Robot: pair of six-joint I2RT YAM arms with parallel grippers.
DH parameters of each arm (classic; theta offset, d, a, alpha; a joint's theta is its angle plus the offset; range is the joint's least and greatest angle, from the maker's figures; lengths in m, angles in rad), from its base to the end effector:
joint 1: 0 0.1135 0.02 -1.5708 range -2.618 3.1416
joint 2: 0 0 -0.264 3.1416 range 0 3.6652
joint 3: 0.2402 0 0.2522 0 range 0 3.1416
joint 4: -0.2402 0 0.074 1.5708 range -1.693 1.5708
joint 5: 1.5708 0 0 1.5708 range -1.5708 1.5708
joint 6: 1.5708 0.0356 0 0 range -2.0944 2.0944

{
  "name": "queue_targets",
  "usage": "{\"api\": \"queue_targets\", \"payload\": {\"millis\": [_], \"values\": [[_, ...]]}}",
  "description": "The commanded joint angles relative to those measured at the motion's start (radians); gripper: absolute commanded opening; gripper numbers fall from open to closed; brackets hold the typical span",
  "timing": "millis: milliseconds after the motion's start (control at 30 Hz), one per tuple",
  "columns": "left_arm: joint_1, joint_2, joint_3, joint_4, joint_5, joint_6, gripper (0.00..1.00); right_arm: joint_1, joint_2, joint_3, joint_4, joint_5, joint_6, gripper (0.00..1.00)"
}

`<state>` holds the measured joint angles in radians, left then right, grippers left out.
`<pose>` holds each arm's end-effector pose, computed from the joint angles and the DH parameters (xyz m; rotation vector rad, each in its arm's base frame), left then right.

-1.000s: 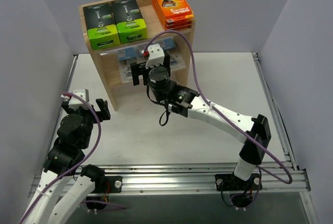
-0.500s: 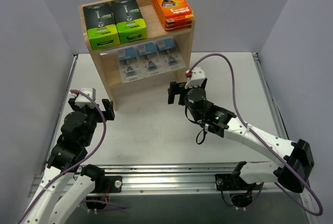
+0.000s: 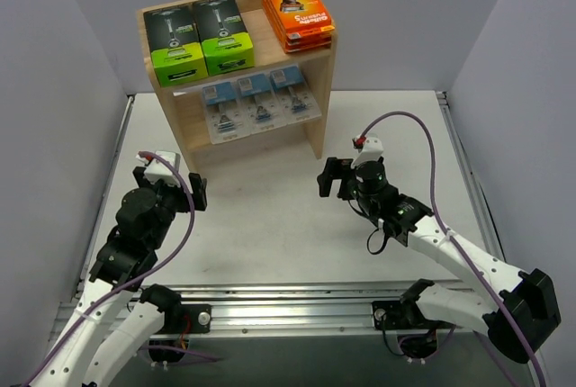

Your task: Place and organize the shaving razors onto the shelf

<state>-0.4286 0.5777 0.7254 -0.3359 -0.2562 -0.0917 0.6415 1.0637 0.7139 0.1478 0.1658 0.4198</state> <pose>0.1300 -0.0495 0.3328 0.1092 1.7519 -0.1543 0.2033 0.1445 0.2948 -0.0782 1.8104 0.6170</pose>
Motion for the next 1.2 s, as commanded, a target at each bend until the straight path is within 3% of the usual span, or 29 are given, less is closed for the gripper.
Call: {"api": "queue_targets", "payload": {"millis": [0, 100, 300, 633, 1167], "values": [[-0.004, 0.010, 0.012, 0.048, 0.017, 0.020, 0.94, -0.017, -0.018, 0.076, -0.098, 0.044, -0.039, 0.96], [-0.006, 0.016, 0.014, 0.043, 0.018, 0.024, 0.94, -0.032, -0.005, 0.058, -0.091, 0.067, -0.078, 1.00], [-0.004, 0.030, 0.016, 0.038, 0.020, 0.029, 0.94, -0.063, 0.068, 0.091, -0.080, 0.003, -0.067, 1.00], [-0.006, 0.037, 0.023, 0.024, 0.011, 0.027, 0.94, -0.065, 0.157, 0.162, -0.136, 0.052, -0.023, 1.00], [-0.007, 0.050, 0.022, 0.026, 0.020, 0.026, 0.94, -0.068, 0.125, 0.117, -0.091, 0.092, -0.012, 1.00]]}}
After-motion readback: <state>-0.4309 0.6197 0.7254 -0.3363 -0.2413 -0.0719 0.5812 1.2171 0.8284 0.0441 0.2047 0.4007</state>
